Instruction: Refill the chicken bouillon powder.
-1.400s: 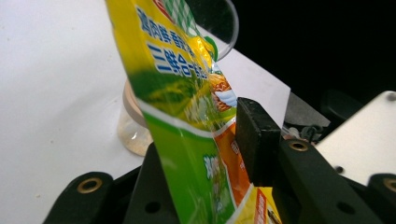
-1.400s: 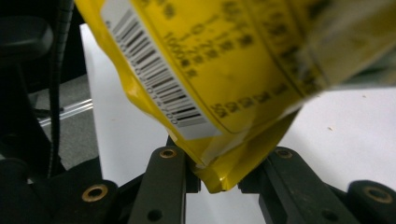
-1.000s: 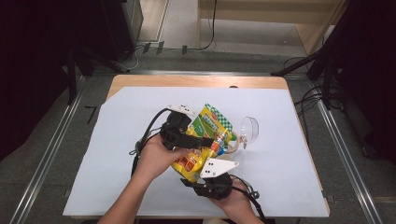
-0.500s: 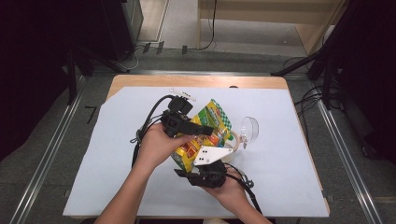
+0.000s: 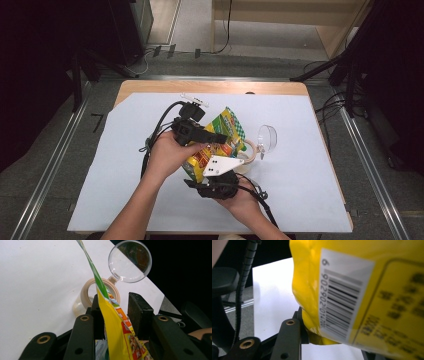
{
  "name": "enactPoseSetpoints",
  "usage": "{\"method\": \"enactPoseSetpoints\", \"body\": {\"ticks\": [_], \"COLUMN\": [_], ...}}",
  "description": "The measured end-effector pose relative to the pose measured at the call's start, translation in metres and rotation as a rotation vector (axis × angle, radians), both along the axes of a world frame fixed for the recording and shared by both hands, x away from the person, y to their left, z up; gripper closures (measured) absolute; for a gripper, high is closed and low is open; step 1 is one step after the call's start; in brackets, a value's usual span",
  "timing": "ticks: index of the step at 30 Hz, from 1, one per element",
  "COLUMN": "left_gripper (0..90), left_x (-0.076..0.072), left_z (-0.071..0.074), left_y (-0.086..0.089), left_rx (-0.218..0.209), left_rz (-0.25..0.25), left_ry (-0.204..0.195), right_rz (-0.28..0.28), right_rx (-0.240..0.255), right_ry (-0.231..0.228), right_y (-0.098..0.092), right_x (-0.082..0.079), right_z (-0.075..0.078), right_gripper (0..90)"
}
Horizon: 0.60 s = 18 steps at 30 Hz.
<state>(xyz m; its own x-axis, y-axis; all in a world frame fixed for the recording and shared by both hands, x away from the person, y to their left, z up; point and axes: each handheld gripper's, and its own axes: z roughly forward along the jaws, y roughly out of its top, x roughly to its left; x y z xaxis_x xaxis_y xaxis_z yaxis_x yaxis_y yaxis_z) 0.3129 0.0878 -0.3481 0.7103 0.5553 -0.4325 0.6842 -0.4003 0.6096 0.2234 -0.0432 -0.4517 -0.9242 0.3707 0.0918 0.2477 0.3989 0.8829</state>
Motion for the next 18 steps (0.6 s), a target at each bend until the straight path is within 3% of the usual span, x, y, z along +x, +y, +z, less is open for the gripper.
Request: {"method": "enactPoseSetpoints", "body": {"ticks": [6,8,12,18], "left_gripper": [66.7,66.1,64.0,60.9], "left_x": [0.0001,0.0004,0.0007,0.0007], "left_z": [0.0003,-0.0003,0.0,-0.0001], "left_y": [-0.0019,-0.0045,-0.0049,-0.006], "left_rx": [-0.006,0.001,-0.004,-0.015], "left_rz": [-0.02,-0.023,-0.027,-0.028], "left_ry": [-0.002,-0.003,-0.003,-0.008], "right_rz": [-0.006,-0.004,-0.019,-0.036], "right_rx": [0.013,0.052,0.101,0.11], "right_ry": [0.032,0.074,0.105,0.137], "right_y": [0.0012,0.0011,-0.0015,-0.0038], "right_x": [0.001,0.0001,-0.0004,0.002], "right_z": [-0.0015,-0.0037,-0.0035,-0.0015], "right_gripper": [66.3,66.7,67.1,67.2]}}
